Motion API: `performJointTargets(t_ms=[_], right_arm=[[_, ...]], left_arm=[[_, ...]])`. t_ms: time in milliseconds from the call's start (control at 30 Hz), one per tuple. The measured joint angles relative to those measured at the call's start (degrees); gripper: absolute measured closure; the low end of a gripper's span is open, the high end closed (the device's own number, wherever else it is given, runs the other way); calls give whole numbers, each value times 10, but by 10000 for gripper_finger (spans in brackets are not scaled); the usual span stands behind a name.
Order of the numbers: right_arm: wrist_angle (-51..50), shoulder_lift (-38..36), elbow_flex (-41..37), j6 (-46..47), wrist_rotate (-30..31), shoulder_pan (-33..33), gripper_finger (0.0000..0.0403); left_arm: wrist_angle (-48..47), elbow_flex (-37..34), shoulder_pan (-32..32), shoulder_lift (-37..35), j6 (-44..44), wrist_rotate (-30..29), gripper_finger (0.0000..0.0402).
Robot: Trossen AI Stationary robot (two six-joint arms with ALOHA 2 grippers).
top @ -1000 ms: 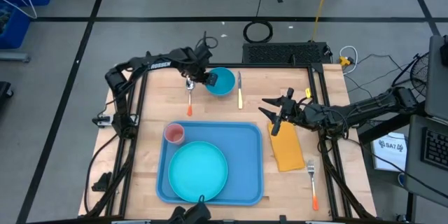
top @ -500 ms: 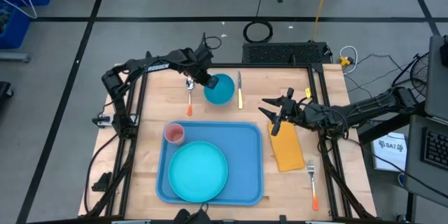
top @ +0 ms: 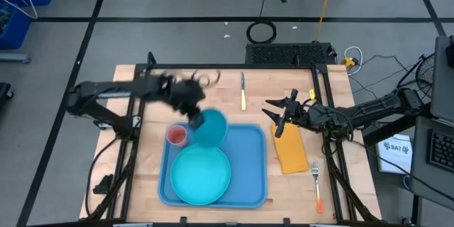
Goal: Set up tray
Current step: Put the blue bowl on top of the light blue plate
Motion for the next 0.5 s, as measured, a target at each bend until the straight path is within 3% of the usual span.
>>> performJointTargets(t_ms=[233, 500], right_arm=[[0, 0, 0, 7, 0, 0, 245], [1, 0, 0, 17, 0, 1, 245]], left_arm=[[-64, 0, -204, 3, -175, -61, 393], [-75, 0, -285, 93, -307, -78, 393]])
